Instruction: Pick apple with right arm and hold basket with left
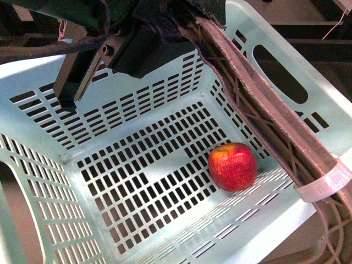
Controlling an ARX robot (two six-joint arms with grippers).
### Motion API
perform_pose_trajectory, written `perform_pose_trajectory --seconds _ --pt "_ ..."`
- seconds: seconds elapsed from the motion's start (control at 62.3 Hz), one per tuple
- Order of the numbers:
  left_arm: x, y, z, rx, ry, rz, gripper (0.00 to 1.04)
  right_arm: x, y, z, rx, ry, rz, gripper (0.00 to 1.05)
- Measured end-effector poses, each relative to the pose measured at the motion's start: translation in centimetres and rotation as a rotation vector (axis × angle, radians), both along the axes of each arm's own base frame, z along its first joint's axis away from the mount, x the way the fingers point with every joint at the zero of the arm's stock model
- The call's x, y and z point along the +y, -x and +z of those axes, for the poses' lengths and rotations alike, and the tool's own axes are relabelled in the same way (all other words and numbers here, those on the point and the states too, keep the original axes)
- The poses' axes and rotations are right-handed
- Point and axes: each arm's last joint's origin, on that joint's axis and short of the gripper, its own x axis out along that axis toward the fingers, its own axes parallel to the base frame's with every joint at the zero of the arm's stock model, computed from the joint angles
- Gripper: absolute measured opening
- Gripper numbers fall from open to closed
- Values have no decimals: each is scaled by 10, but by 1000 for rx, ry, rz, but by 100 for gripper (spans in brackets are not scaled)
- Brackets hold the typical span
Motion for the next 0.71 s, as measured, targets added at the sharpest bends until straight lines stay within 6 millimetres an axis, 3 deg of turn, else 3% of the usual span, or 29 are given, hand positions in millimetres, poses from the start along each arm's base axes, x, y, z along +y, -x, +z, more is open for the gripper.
perform_pose_trajectory --seconds 0.707 --pt "0 0 0 0 -1 0 7 0 16 -4 -26 0 2 2"
